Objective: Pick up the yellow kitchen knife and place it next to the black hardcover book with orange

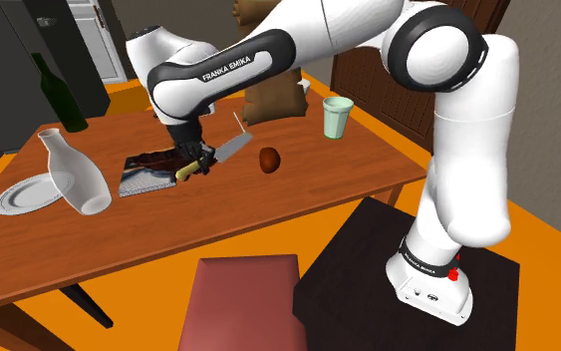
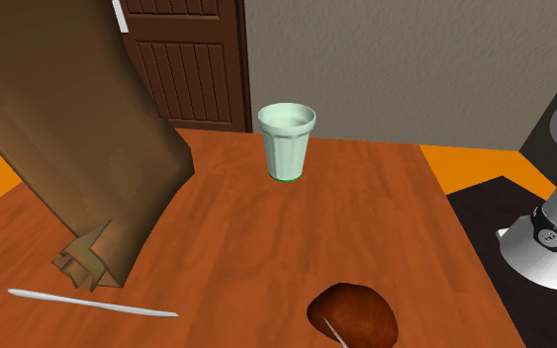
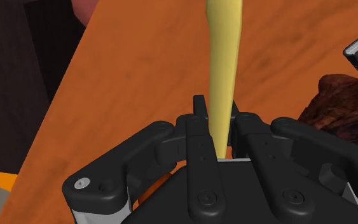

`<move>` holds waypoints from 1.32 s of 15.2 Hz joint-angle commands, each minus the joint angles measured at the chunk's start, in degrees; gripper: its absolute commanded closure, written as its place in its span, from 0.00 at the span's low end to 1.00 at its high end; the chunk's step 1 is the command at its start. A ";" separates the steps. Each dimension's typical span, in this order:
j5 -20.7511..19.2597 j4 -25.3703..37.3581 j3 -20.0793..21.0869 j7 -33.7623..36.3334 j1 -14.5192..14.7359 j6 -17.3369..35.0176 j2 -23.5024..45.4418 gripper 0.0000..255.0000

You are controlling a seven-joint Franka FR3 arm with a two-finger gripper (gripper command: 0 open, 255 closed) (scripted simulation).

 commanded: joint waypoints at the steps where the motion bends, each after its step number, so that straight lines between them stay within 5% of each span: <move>1: -0.24 4.95 0.60 1.77 1.37 -1.73 3.48 1.00; 6: -0.97 19.54 1.73 5.79 5.35 -7.45 12.89 1.00; 11: -1.77 40.45 2.04 8.40 9.76 -16.09 25.50 1.00; 20: -1.86 32.31 2.07 9.26 9.25 -8.72 24.79 1.00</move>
